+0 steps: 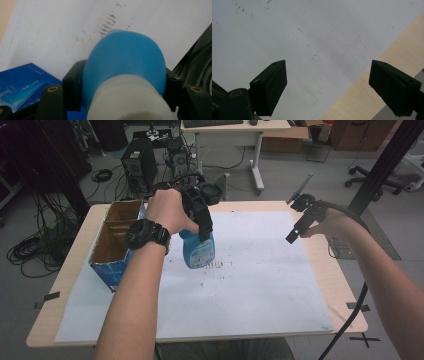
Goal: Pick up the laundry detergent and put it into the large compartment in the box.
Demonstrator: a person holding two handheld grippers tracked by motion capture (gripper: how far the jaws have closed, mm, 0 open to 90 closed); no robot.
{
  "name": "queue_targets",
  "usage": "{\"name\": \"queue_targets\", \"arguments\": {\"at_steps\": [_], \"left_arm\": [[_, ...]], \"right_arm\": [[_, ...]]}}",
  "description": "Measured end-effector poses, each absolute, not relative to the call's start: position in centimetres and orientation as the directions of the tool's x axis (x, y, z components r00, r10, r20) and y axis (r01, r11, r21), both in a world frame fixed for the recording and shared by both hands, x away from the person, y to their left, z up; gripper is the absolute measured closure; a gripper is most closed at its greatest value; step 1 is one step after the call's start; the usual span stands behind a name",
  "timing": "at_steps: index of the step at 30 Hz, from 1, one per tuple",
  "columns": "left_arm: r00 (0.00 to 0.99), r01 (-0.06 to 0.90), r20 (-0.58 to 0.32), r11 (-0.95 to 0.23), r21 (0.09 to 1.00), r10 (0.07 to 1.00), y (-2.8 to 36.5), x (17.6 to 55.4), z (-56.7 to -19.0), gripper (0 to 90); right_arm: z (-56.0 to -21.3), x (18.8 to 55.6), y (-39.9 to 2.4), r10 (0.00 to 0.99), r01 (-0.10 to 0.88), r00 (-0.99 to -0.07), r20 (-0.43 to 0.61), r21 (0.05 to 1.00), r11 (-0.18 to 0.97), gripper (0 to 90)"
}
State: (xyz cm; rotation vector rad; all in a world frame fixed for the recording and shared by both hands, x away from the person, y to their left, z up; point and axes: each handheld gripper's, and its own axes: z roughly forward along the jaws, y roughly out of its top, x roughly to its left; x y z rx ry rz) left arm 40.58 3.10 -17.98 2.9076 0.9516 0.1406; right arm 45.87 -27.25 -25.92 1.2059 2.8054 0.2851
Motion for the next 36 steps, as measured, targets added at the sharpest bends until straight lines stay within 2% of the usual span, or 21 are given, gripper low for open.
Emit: {"name": "queue_targets", "arguments": {"at_steps": [10, 22, 36], "left_arm": [[0.736, 0.667, 0.066, -0.738, 0.096, 0.674, 4.4, 40.8, -17.0, 36.2], [0.655, 0.747, 0.024, -0.651, 0.136, 0.756, 5.9, 41.0, -15.2, 36.3], [0.564, 0.808, 0.054, -0.564, 0.173, 0.824, 7.9, 41.2, -13.6, 36.3]], "right_arm": [[-25.8, 46.0, -26.9, 0.719, 0.705, -0.695, 0.004, 0.199, 0.680, 14.8], [-25.7, 46.0, -26.8, 0.716, 0.702, -0.698, 0.002, 0.198, 0.684, 14.8], [-25.8, 46.2, -26.8, 0.714, 0.700, -0.700, 0.002, 0.200, 0.686, 14.7]]}}
